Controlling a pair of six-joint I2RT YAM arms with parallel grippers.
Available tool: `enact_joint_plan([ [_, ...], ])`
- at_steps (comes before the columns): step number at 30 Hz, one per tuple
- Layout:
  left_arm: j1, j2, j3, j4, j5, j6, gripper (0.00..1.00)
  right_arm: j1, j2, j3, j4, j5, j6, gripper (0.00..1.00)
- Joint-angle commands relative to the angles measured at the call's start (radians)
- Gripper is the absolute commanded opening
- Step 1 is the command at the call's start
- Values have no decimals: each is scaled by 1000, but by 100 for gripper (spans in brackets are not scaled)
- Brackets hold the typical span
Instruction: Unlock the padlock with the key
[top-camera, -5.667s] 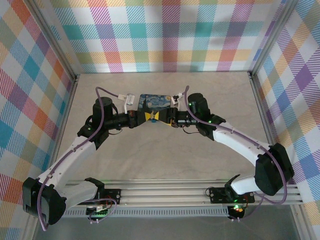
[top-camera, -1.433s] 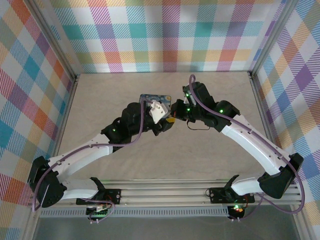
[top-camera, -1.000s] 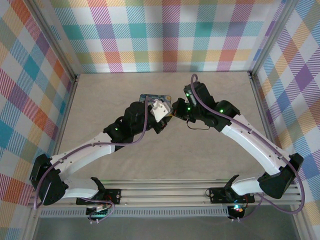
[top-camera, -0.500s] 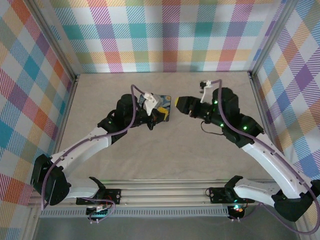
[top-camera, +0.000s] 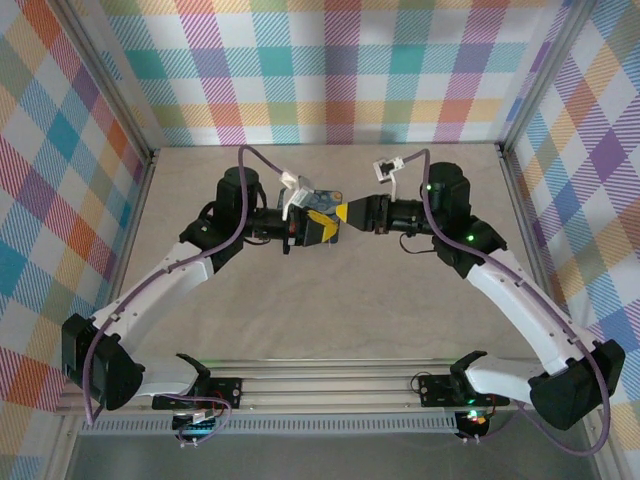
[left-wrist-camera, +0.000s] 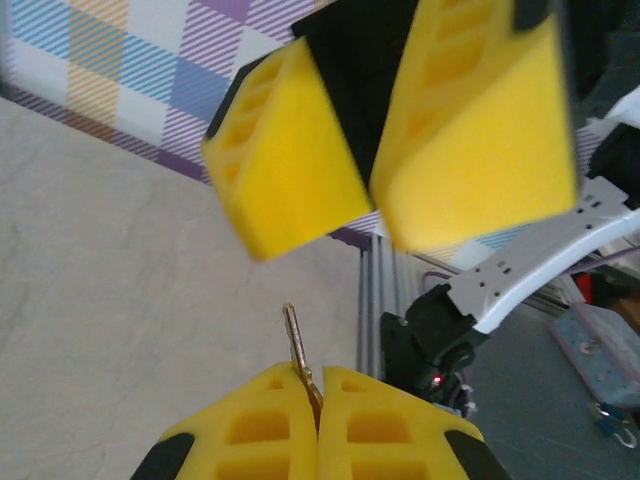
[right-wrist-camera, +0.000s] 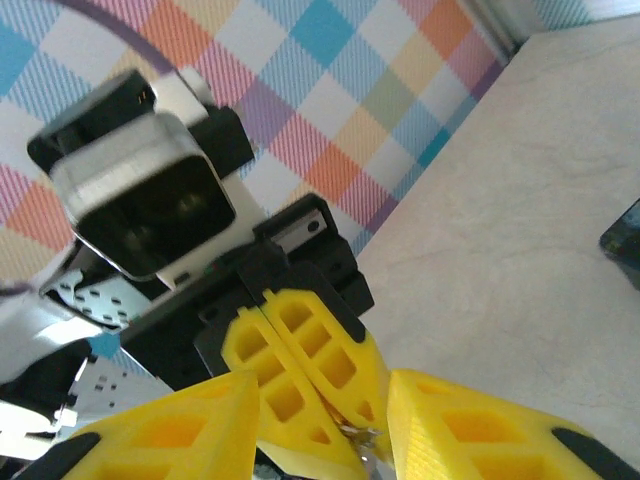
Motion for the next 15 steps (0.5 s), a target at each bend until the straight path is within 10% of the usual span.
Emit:
enact_joint_plan([
  [1, 8, -28, 34, -22, 79, -27, 0, -3, -17, -29, 125, -107, -38, 38],
  [15, 8, -35, 36, 13, 74, -70, 0, -3, 11, -84, 154, -140, -42, 27],
])
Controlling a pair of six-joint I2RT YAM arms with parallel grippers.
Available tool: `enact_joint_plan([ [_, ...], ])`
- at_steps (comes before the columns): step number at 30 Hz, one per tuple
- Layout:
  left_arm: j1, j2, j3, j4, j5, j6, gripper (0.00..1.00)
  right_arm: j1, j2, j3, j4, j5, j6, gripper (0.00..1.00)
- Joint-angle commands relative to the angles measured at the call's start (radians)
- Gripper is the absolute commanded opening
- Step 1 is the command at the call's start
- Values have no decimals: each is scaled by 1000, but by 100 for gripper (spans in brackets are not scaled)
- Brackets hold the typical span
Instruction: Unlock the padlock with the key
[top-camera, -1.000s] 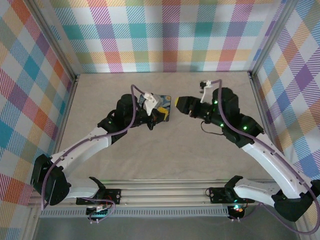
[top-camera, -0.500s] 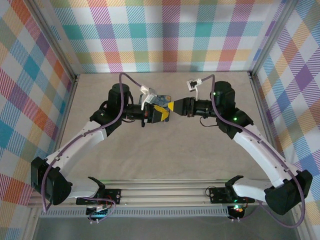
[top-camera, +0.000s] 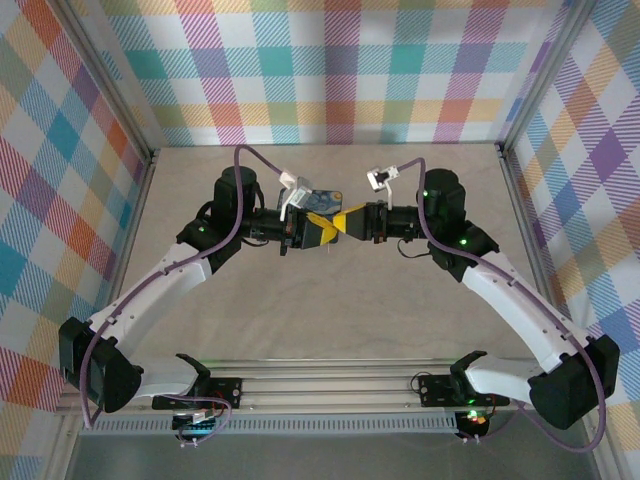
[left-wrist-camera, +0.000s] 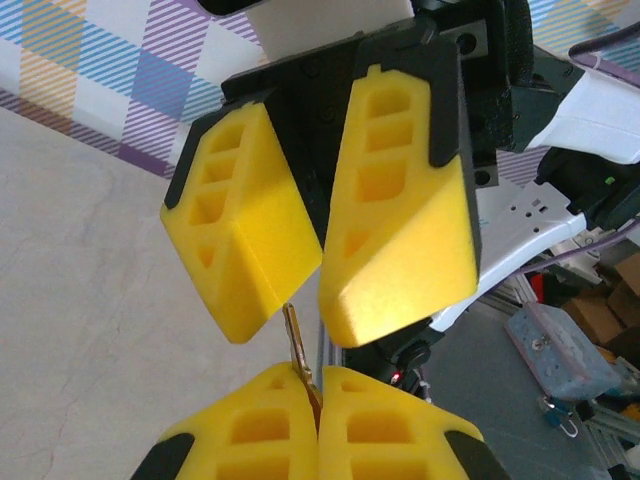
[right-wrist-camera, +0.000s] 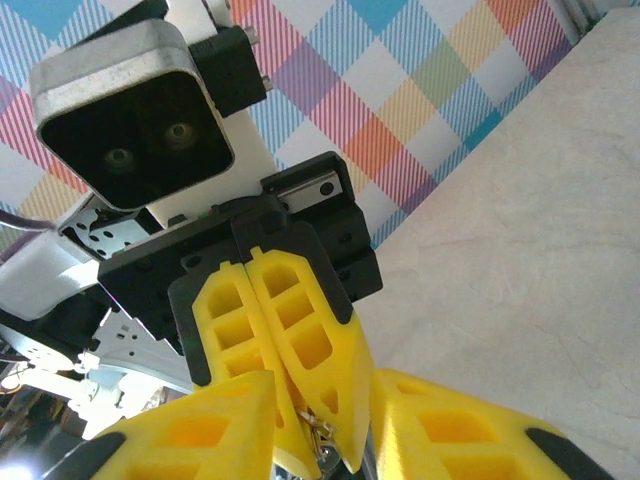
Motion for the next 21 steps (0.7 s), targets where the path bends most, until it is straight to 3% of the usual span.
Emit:
enact_joint_plan([
  [1, 9, -21, 32, 20, 22, -17, 0, -3, 7, -12, 47, -34, -16, 25],
  [9, 8, 0, 41, 21, 38, -20, 0, -3, 33, -17, 97, -52, 5, 0],
  [14, 7, -7, 34, -38, -18, 42, 0, -3, 40, -7, 109, -39, 11, 0],
  [18, 8, -35, 7, -51, -121, 67, 36, -2, 44, 20, 67, 11, 21, 0],
  [21, 11, -88, -36, -62, -312, 53, 51, 1, 61, 74, -44, 63, 15, 0],
])
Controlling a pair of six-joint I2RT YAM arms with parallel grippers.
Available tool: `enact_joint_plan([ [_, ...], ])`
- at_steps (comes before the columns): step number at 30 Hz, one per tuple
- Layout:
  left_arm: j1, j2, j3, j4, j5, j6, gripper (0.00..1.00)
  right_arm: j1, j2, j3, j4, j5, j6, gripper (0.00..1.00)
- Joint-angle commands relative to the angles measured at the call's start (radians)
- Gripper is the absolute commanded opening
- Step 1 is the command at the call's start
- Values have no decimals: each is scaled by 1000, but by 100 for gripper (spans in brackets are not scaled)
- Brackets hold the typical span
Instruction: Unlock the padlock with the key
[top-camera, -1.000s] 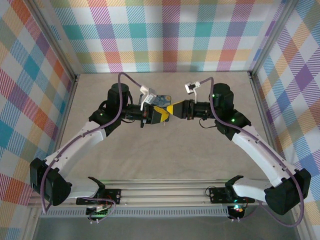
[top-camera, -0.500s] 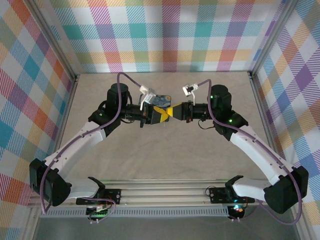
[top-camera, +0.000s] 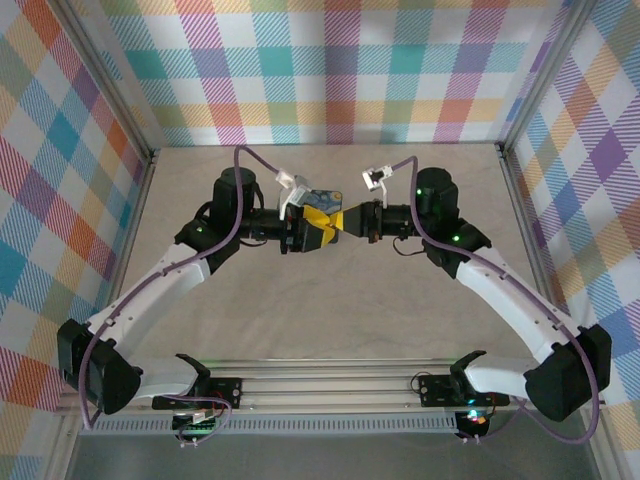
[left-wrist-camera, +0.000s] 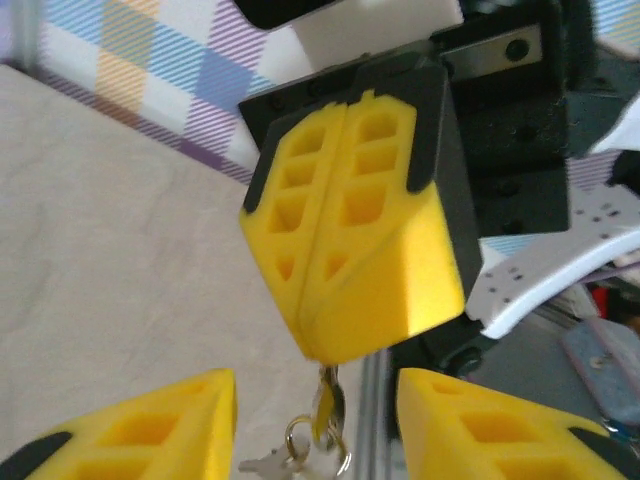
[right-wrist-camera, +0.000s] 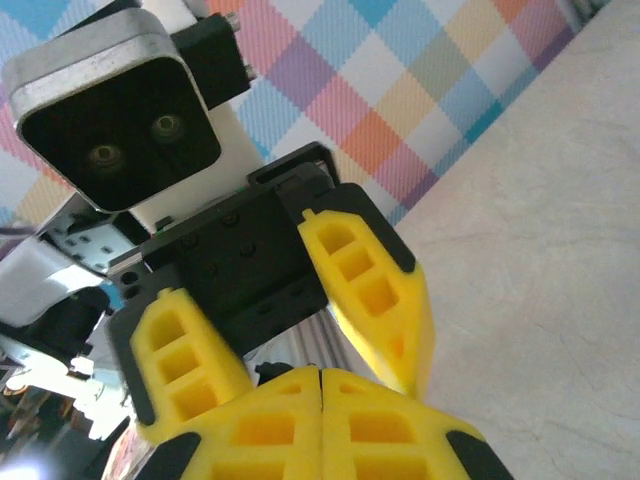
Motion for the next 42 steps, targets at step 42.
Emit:
enact_joint_plan([
  [42, 75, 60, -276, 755, 125, -746, 30, 47, 107, 211, -241, 169, 68, 0],
])
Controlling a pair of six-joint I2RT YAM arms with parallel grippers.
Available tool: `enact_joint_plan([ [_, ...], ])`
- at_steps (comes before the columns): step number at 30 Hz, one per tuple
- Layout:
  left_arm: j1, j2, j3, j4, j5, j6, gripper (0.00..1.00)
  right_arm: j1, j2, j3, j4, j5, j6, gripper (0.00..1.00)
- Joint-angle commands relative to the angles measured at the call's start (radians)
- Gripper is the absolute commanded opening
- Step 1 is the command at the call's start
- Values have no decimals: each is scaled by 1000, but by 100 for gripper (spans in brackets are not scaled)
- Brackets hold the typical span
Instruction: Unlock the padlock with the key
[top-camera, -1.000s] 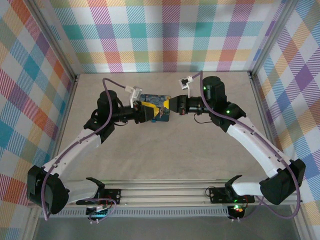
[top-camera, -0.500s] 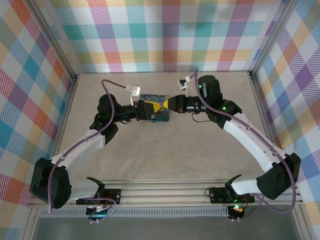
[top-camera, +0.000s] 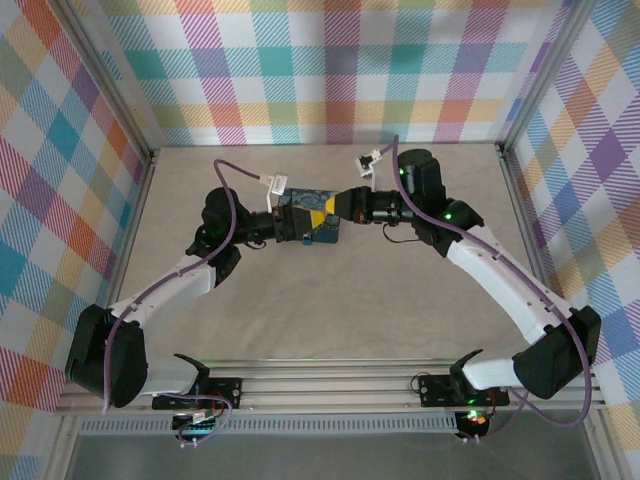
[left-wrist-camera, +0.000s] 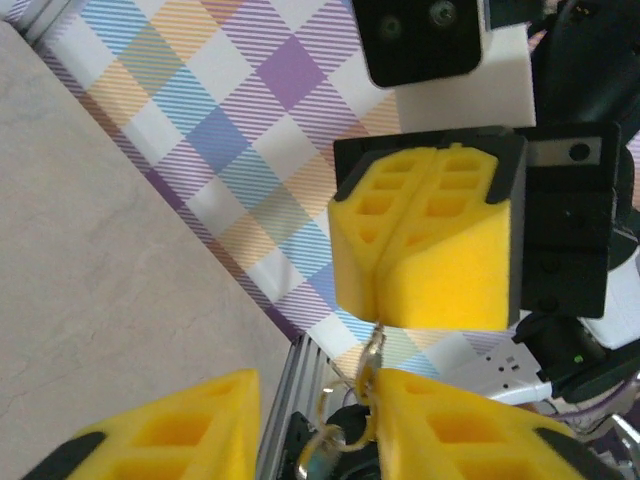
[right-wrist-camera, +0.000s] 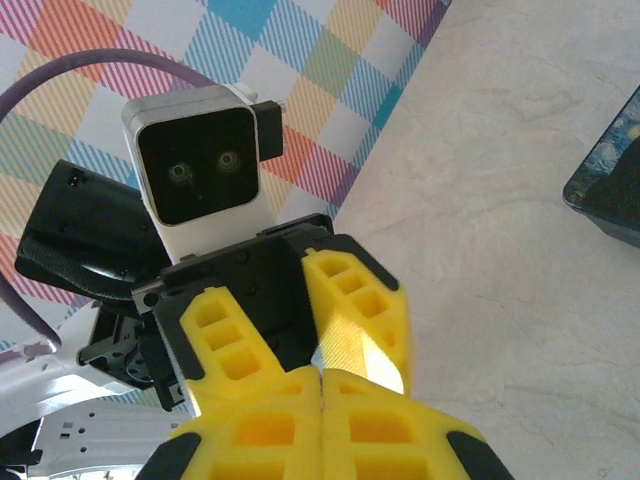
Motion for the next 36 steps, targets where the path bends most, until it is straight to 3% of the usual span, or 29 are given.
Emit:
enact_joint_plan([
  [1, -15, 10, 27, 19, 42, 1, 27, 3, -13, -11, 44, -26, 18, 0],
  [7, -20, -9, 30, -17, 41, 31, 1, 3, -15, -24, 61, -30, 28, 0],
  [12, -18, -58, 31, -142, -7, 133, 0, 4, -19, -36, 60, -25, 30, 2],
  [21, 16, -129, -45, -309, -96, 221, 0, 3, -42, -48, 18, 80, 45, 50],
  [28, 22, -257, -152, -510, -236, 334, 0, 24, 24, -72, -86, 271, 73, 49],
  [36, 28, -425, -363, -623, -424, 311, 0, 191, 287, 17, -169, 580, 54, 45],
])
